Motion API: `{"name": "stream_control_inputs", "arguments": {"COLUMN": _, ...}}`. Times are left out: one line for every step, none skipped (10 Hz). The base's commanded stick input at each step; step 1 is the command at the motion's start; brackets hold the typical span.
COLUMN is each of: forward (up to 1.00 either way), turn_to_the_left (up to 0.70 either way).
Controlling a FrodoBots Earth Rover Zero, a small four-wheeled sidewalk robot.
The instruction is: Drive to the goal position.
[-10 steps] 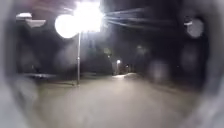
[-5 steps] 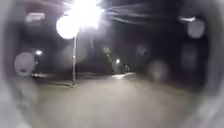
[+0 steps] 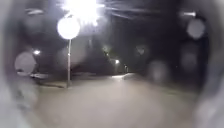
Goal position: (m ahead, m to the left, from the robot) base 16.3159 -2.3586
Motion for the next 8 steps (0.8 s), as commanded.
{"name": "stream_control_inputs", "arguments": {"forward": 1.00, "turn_to_the_left": 0.00}}
{"name": "stream_control_inputs", "arguments": {"forward": 1.00, "turn_to_the_left": 0.00}}
{"name": "stream_control_inputs", "arguments": {"forward": 1.00, "turn_to_the_left": 0.00}}
{"name": "stream_control_inputs", "arguments": {"forward": 1.00, "turn_to_the_left": 0.00}}
{"name": "stream_control_inputs", "arguments": {"forward": 1.00, "turn_to_the_left": 0.00}}
{"name": "stream_control_inputs", "arguments": {"forward": 1.00, "turn_to_the_left": 0.00}}
{"name": "stream_control_inputs", "arguments": {"forward": 1.00, "turn_to_the_left": 0.00}}
{"name": "stream_control_inputs", "arguments": {"forward": 1.00, "turn_to_the_left": 0.00}}
